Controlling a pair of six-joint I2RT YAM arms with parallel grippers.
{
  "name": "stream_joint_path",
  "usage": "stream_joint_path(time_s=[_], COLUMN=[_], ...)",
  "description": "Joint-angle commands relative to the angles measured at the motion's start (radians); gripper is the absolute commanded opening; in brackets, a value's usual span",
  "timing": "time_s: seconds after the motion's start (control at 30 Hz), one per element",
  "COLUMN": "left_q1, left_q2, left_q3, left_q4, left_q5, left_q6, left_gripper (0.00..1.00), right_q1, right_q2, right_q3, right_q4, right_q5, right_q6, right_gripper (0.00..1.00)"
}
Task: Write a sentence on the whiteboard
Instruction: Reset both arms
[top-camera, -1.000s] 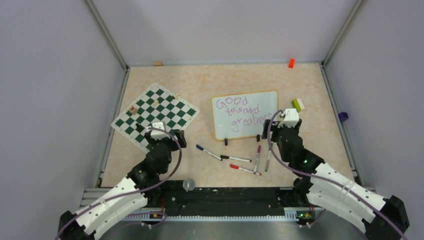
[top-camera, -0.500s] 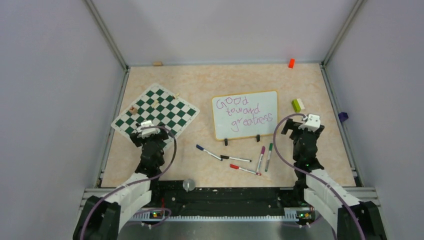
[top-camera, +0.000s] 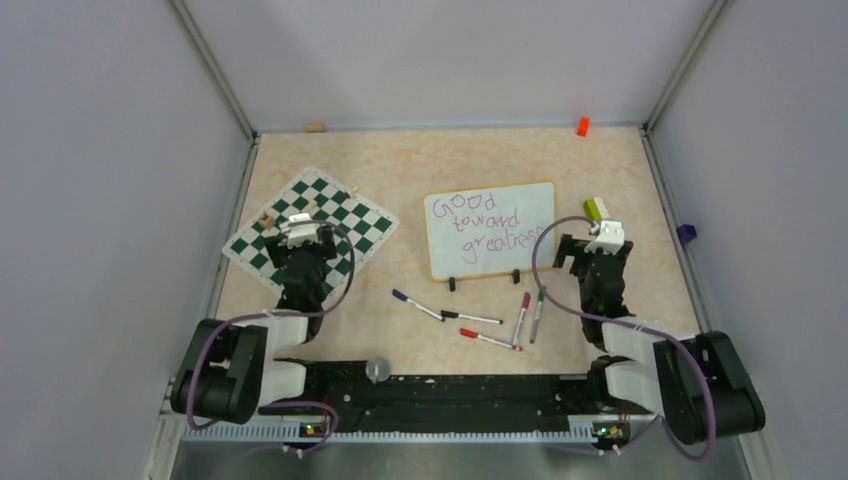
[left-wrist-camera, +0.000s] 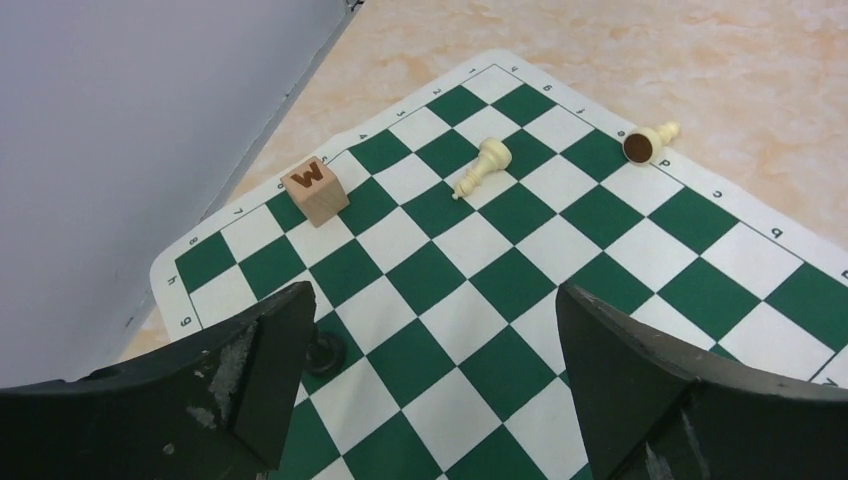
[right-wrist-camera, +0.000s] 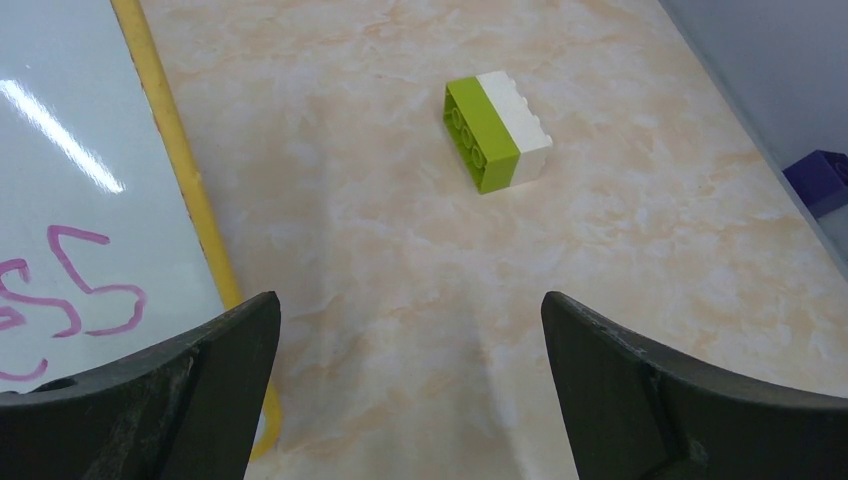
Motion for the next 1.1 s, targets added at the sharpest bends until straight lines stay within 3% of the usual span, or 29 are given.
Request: stream_joint_path(time_s=[0.0, 0.1, 0.17, 0.3, 0.37, 0.5, 0.57, 0.6, 0.67, 0.7, 0.73, 0.93, 1.0, 1.07], left_q1=[0.035, 0.049, 0.052, 0.054, 0.066, 0.097, 0.102, 0.105, 0.106, 0.107, 0.108, 0.114, 0.114, 0.114], left_q2=[-0.004, 0.027, 0.107, 0.272, 0.258, 0.246, 0.243, 0.238, 0.242, 0.242, 0.241, 0.238, 0.24, 0.241], left_q3=[0.038, -0.012, -0.057, -0.039, -0.008, 0.043, 0.058, 0.061, 0.062, 0.064, 0.07, 0.076, 0.077, 0.077], left_q4=[0.017, 0.159, 0.319, 0.491, 0.404, 0.29, 0.253, 0.237, 0.243, 0.241, 0.23, 0.214, 0.214, 0.212], left_q5=[0.066, 0.086, 0.095, 0.091, 0.067, 0.109, 0.111, 0.115, 0.104, 0.097, 0.096, 0.103, 0.103, 0.104], left_q6=[-0.041, -0.059, -0.046, -0.014, -0.041, -0.066, -0.07, -0.069, -0.069, -0.07, -0.07, -0.101, -0.101, -0.101], left_gripper=[0.94, 0.93, 0.93, 0.93, 0.97, 0.94, 0.92, 0.91, 0.88, 0.97, 0.98, 0.99, 0.99, 0.99], right_q1=[-0.01, -0.011, -0.012, -0.013, -0.014, -0.015, -0.044, -0.061, -0.077, -0.078, -0.079, -0.087, -0.088, -0.087], right_q2=[0.085, 0.161, 0.196, 0.209, 0.195, 0.203, 0.328, 0.381, 0.33, 0.348, 0.359, 0.35, 0.349, 0.351], right_q3=[0.09, 0.147, 0.188, 0.206, 0.179, 0.135, 0.044, 0.034, 0.074, 0.077, 0.075, 0.085, 0.082, 0.075], right_q4=[0.084, 0.059, 0.026, 0.009, 0.053, 0.149, 0.487, 0.565, 0.381, 0.424, 0.429, 0.393, 0.401, 0.418], right_q5=[-0.042, -0.046, -0.054, -0.065, -0.059, -0.044, -0.036, 0.011, -0.015, -0.04, -0.043, -0.064, -0.062, -0.054], right_q6=[-0.003, -0.006, -0.014, -0.026, -0.032, -0.095, -0.082, -0.059, -0.017, -0.029, -0.031, -0.023, -0.025, -0.027], right_gripper=[0.99, 0.99, 0.97, 0.93, 0.93, 0.93, 0.94, 0.96, 0.96, 0.96, 0.96, 0.92, 0.98, 0.99])
